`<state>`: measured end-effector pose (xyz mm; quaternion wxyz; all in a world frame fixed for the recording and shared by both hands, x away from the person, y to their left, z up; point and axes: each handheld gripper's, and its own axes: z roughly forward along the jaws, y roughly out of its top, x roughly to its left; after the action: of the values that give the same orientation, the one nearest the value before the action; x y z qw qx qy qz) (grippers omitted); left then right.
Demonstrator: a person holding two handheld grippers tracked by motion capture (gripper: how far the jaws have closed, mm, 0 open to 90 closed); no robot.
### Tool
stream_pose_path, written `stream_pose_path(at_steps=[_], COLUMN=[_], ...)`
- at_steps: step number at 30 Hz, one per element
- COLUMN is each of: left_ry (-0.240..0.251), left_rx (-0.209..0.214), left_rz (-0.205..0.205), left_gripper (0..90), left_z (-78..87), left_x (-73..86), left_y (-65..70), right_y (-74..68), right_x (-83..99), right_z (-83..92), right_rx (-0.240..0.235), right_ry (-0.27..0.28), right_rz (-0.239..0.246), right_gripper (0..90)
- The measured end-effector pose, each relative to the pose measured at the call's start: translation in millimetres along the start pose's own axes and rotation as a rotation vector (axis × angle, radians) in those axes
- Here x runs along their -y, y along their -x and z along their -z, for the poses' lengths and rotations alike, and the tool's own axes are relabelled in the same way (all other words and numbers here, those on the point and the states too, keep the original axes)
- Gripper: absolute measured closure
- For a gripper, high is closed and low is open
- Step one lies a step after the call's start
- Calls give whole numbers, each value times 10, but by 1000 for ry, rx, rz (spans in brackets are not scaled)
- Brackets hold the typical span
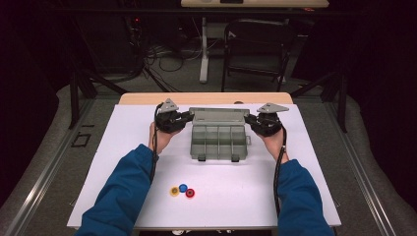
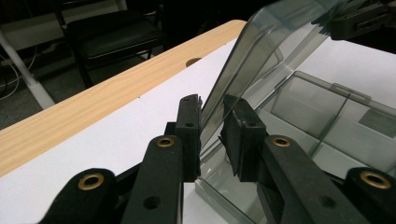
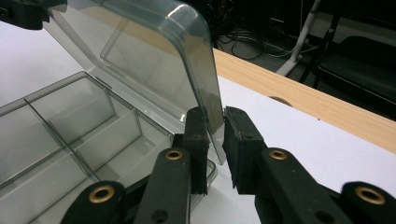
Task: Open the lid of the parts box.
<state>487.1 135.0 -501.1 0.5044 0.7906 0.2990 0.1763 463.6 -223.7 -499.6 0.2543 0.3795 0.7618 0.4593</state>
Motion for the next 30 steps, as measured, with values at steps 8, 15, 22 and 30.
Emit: stream_pose_path(at_steps=[8, 15, 22, 30], left_ry=[5, 1, 5, -16], left_rx=[-8, -20, -31, -57], left_rz=[12, 17, 30, 46], left_gripper=[779, 785, 794, 799], left_z=[-19, -53, -95, -180], left_x=[0, -12, -1, 13], left_y=[-22, -35, -56, -76], right_y=[21, 53, 67, 85], right_x=[-7, -25, -39, -27], right_z=[-29, -67, -109, -168], right_rx=[2, 0, 12, 29], right_ry=[3, 0, -5, -7], right_rz=[-20, -49, -58, -78], right_gripper=[798, 803, 810, 819])
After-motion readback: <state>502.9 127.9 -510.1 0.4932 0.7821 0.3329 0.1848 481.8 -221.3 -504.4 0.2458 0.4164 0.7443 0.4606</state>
